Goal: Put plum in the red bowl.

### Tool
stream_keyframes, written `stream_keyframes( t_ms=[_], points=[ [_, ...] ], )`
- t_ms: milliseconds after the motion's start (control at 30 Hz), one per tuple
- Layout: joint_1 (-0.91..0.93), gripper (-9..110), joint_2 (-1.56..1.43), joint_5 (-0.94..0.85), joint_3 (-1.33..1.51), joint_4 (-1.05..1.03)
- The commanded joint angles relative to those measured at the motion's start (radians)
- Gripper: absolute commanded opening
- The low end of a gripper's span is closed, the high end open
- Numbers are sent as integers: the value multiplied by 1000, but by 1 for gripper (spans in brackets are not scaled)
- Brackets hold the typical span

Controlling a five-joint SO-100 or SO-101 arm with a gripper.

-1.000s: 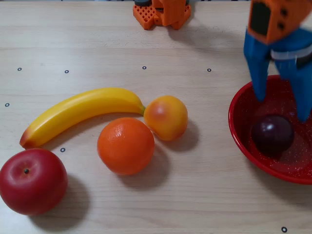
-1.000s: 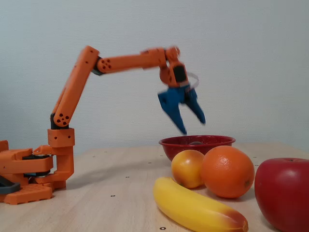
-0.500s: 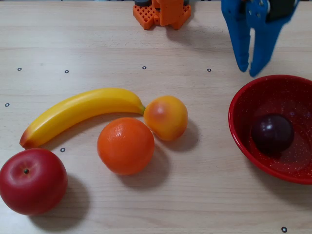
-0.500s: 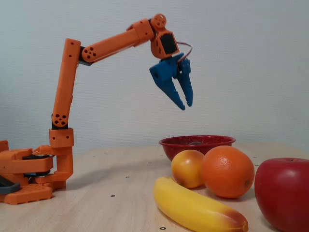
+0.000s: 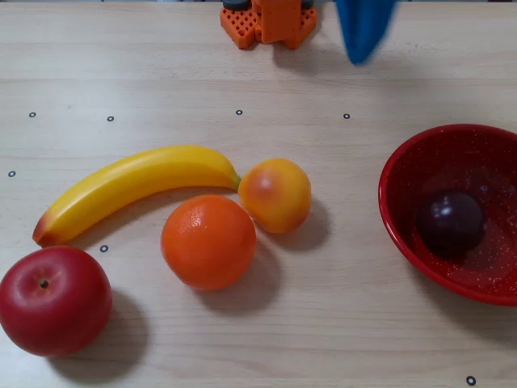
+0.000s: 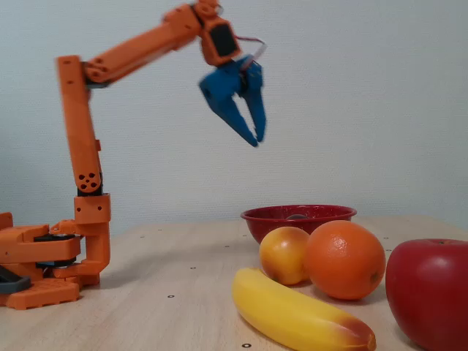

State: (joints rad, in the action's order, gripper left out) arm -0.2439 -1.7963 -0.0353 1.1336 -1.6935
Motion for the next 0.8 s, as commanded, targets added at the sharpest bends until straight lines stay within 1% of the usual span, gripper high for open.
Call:
stream_keyframes(
  t_ms=[0,200,400,533,700,767],
  points=[
    [64,0,-224,-20,86,66],
    [195,0,-545,-97,423,121],
    [293,0,-815,-150,670,130],
    [310,0,-1017,-161,838,124],
    [310,0,-1195,-158,939,25],
    [316,0,-1267,-150,1000,41]
  ],
)
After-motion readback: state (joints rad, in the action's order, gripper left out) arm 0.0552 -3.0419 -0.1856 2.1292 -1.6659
